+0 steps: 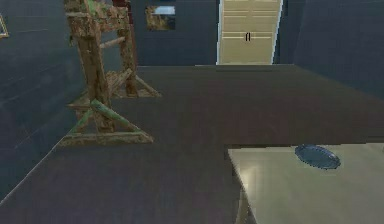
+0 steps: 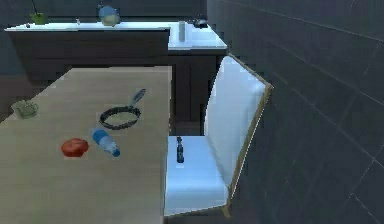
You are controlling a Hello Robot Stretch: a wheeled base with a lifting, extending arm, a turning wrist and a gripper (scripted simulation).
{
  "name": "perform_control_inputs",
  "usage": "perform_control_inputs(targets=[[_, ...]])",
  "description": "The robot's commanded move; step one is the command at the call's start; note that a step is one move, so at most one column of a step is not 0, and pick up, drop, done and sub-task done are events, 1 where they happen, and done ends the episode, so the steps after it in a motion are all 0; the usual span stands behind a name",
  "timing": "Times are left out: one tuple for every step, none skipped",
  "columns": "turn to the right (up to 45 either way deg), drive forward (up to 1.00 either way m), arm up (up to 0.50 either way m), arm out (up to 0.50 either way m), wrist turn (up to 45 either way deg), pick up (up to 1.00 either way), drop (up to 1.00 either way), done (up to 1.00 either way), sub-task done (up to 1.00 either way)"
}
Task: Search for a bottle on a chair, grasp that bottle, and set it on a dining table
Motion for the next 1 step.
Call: perform_control_inputs(targets=[[45.0, 0.0, 0.0, 0.0, 0.0, 0.0, 0.0, 0.0, 0.0]])
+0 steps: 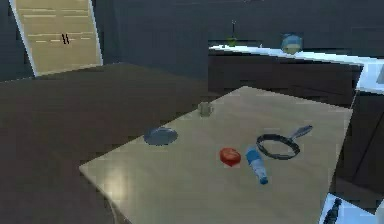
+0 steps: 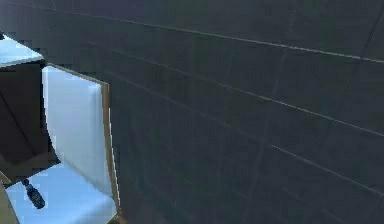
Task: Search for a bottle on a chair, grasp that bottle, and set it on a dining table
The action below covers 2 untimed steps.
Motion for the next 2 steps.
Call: perform_control_inputs(targets=[[45.0, 0.0, 0.0, 0.0, 0.0, 0.0, 0.0, 0.0, 0.0], [45.0, 0.0, 0.0, 0.0, 0.0, 0.0, 0.0, 0.0, 0.0]])
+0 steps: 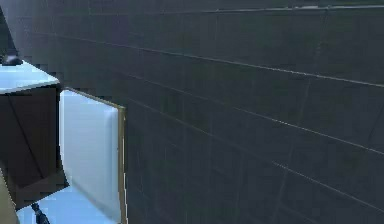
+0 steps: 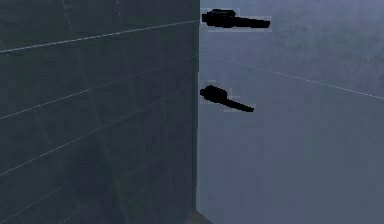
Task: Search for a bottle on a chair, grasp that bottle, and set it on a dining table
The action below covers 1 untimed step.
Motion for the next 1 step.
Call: perform_control_inputs(targets=[[21.0, 0.0, 0.0, 0.0, 0.0, 0.0, 0.0, 0.0, 0.0]])
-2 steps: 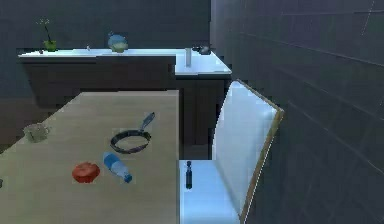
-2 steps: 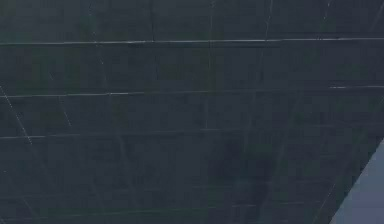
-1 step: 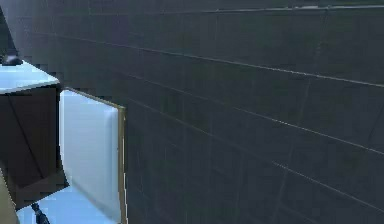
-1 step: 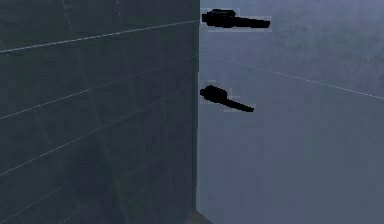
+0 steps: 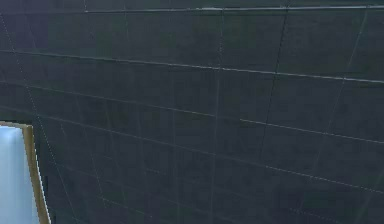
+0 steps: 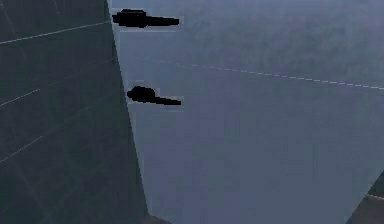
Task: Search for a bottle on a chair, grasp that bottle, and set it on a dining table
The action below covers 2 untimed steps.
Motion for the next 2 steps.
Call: perform_control_inputs(targets=[[0.0, 0.05, 0.0, 0.0, 0.0, 0.0, 0.0, 0.0, 0.0], [-21.0, 0.0, 0.0, 0.0, 0.0, 0.0, 0.0, 0.0, 0.0]])
